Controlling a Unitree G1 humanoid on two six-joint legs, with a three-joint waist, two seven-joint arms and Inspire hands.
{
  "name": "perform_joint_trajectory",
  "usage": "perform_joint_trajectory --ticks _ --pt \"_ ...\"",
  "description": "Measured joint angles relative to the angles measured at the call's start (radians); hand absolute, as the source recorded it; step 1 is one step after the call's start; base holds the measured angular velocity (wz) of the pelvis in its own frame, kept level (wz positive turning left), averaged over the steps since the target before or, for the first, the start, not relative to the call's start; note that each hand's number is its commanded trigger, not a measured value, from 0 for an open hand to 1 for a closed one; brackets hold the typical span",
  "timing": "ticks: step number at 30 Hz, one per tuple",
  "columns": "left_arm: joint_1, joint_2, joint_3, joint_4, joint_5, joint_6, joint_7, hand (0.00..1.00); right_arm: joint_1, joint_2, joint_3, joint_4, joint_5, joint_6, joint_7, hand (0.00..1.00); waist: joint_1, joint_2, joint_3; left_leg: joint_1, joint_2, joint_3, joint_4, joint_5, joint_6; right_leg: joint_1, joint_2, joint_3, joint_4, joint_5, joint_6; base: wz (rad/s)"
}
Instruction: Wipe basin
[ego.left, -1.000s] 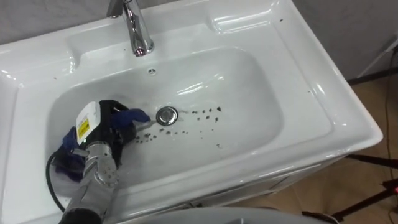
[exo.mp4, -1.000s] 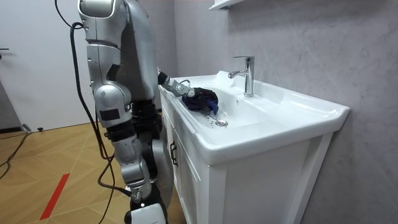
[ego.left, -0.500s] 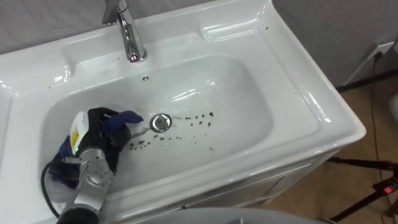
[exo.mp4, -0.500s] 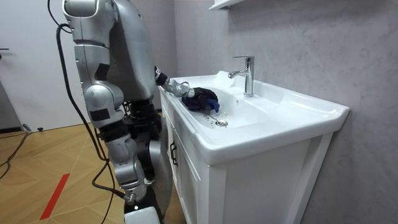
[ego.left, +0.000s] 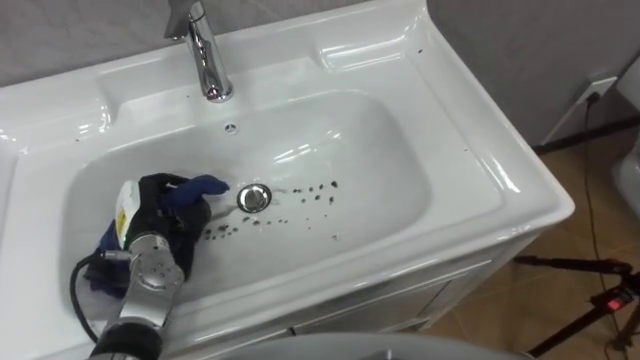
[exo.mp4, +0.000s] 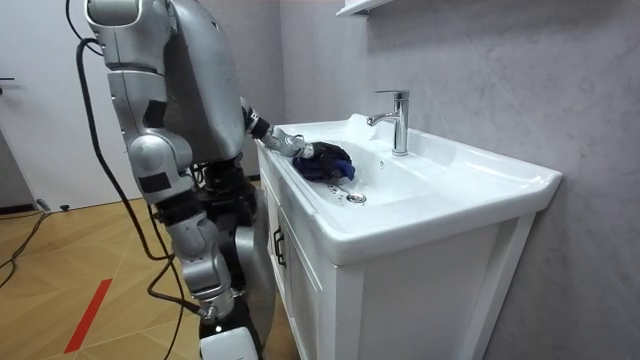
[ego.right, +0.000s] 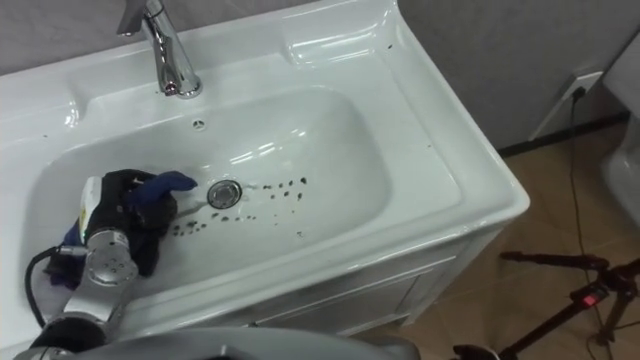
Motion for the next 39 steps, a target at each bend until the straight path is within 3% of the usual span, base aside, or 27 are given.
perform_joint_trajectory --ticks 4,8,13,18,24,27,30,33,39 --pt "-0.014 -0.017 0.003 0.015 0.000 -0.014 -0.017 1.00 -0.002 0.004 0.000 0.000 0.044 -0.008 -0.004 0.00 0.002 -0.017 0.0002 0.000 0.000 0.013 0.003 0.000 0.000 -0.001 0.002 0.008 0.002 0.000 0.000 -0.03" --pt "-0.049 -0.036 -0.033 0.048 -0.021 -0.024 -0.019 1.00 0.004 0.018 0.006 0.000 0.195 -0.012 -0.026 0.00 0.002 -0.036 0.0016 0.001 0.002 0.025 0.002 0.000 0.000 0.002 0.004 0.014 0.000 0.002 -0.001 -0.01" --pt "-0.065 -0.037 -0.094 0.046 -0.083 -0.023 -0.042 1.00 0.010 0.021 0.006 0.000 0.259 -0.012 -0.029 0.00 -0.004 -0.042 0.0050 0.000 0.001 0.039 0.002 0.000 0.000 -0.003 0.002 0.015 -0.002 0.003 0.000 0.00" --pt "-0.119 -0.042 -0.142 0.049 -0.138 -0.010 -0.064 1.00 0.008 0.021 0.037 -0.002 0.342 -0.011 -0.029 0.00 -0.008 -0.049 0.0090 -0.033 0.001 0.064 0.001 0.000 0.000 -0.028 0.003 0.019 -0.017 0.013 0.006 0.05" --pt "-0.174 -0.059 -0.204 0.035 -0.178 0.040 -0.081 1.00 0.008 0.022 0.045 -0.020 0.399 -0.008 -0.013 0.00 -0.037 -0.057 0.0147 -0.067 -0.001 0.078 0.000 0.000 0.000 -0.056 -0.001 0.019 -0.021 0.038 0.014 -0.03" --pt "-0.204 -0.069 -0.237 0.039 -0.179 0.063 -0.089 1.00 0.007 0.024 0.051 -0.047 0.399 -0.009 -0.013 0.00 -0.060 -0.057 0.0165 -0.079 -0.002 0.116 0.001 0.000 0.000 -0.077 0.000 0.030 -0.034 0.052 0.019 -0.11" --pt "-0.233 -0.077 -0.267 0.071 -0.226 0.075 -0.097 1.00 -0.001 0.024 0.051 -0.048 0.401 -0.009 -0.014 0.00 -0.074 -0.052 0.0178 -0.079 -0.002 0.134 0.001 0.000 0.000 -0.084 0.004 0.051 -0.035 0.066 0.020 -0.29" --pt "-0.239 -0.076 -0.272 0.076 -0.274 0.087 -0.097 1.00 -0.003 0.024 0.047 -0.048 0.429 -0.011 -0.013 0.00 -0.114 -0.043 0.0171 -0.079 -0.005 0.137 0.002 -0.001 0.001 -0.086 0.004 0.062 -0.040 0.068 0.023 0.00" --pt "-0.245 -0.086 -0.315 0.023 -0.317 0.147 -0.108 1.00 -0.005 0.016 0.038 -0.051 0.429 -0.008 0.000 0.00 -0.168 -0.025 0.0162 -0.081 -0.010 0.185 0.001 0.000 0.001 -0.101 0.008 0.095 -0.046 0.080 0.033 -0.15"
